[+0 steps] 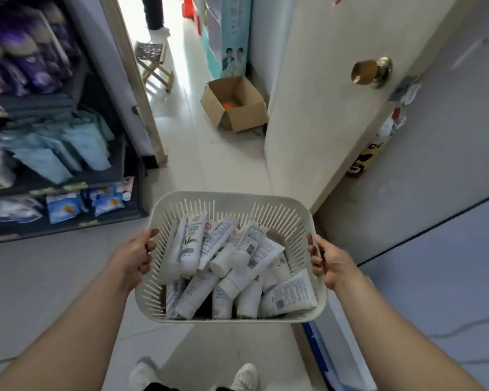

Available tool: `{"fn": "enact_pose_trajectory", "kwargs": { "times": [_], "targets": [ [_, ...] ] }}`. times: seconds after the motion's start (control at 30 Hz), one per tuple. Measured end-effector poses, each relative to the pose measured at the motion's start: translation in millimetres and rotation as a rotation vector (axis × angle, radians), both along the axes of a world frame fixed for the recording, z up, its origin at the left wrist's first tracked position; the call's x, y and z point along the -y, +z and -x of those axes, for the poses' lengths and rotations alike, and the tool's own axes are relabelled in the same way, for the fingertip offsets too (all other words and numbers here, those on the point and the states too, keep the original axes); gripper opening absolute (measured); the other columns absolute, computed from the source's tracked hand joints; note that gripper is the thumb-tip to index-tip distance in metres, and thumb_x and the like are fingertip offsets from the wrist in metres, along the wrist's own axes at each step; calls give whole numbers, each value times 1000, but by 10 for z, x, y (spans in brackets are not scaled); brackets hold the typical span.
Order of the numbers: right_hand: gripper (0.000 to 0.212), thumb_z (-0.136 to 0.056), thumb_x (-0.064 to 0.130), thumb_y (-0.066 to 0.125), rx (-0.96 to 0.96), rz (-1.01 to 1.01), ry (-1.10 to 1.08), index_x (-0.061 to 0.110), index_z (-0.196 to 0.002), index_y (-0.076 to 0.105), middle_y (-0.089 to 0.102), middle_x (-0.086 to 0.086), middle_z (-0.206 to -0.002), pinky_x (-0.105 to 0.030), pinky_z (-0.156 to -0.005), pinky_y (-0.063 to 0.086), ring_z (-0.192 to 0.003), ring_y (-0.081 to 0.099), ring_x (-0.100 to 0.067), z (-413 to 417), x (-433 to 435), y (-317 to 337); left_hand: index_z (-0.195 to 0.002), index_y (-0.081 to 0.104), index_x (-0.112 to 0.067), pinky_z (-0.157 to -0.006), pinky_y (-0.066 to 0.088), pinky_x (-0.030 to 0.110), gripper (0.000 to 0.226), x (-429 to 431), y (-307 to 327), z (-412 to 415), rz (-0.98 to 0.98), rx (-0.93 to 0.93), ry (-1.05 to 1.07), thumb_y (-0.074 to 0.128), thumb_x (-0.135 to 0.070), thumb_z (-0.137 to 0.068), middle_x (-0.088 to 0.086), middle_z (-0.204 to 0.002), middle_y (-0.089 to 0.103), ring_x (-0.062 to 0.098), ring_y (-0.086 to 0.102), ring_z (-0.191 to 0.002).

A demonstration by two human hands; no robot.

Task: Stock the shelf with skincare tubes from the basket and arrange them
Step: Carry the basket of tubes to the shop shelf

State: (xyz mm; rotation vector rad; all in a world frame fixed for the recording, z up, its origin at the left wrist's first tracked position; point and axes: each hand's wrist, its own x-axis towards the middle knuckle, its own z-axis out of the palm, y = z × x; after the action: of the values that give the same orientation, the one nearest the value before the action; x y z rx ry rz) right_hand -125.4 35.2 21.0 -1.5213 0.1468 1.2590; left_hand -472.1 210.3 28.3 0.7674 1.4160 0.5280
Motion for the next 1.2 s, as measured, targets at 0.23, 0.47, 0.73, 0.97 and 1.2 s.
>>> {"fn": "enact_pose_trajectory", "kwargs": {
  "times": [0.23, 0.47, 0.73, 0.97, 1.2],
  "targets": [
    [18, -96, 29, 50, 24, 10, 195, 21, -84, 61, 49, 8, -50, -12, -32, 18, -30, 32, -3, 1009, -1020, 162, -102, 58, -19, -32, 16, 9, 22, -307, 128, 1215, 12, -22, 222, 40, -30, -100, -3, -62, 37, 3, 21, -28],
    [17, -96, 28, 51, 63, 17, 361, 22, -84, 61, 48, 7, -56, -11, -31, 18, -31, 31, -3, 2228, -1975, 328, -102, 56, -18, -31, 16, 8, 21, -651, 253, 2547, 8, 7, 405, 40, -31, -100, -4, -62, 35, 2, 19, -27],
    [13, -93, 24, 55, 66, -4, 545, 19, -83, 62, 50, 6, -51, -10, -32, 18, -31, 32, -4, 3617, -2978, 440, -104, 56, -19, -31, 16, 6, 20, -923, 413, 3931, -21, -12, 607, 40, -31, -100, -3, -63, 36, 2, 20, -25],
    [10, -93, 25, 55, 99, -17, 812, 19, -88, 61, 50, 5, -63, -11, -31, 21, -33, 32, -3, 4769, -3954, 470, -111, 55, -16, -31, 17, 7, 24, -1027, 414, 4943, -26, 4, 827, 39, -32, -100, -3, -64, 35, 2, 21, -26],
    [18, -95, 29, 51, 65, -23, 1063, 19, -82, 56, 46, 6, -62, -13, -30, 19, -31, 29, -3, 5964, -5021, 308, -113, 54, -16, -31, 15, 8, 25, -1201, 367, 5780, -34, 5, 1051, 40, -33, -101, -4, -65, 34, 2, 20, -25]
  ]
}}
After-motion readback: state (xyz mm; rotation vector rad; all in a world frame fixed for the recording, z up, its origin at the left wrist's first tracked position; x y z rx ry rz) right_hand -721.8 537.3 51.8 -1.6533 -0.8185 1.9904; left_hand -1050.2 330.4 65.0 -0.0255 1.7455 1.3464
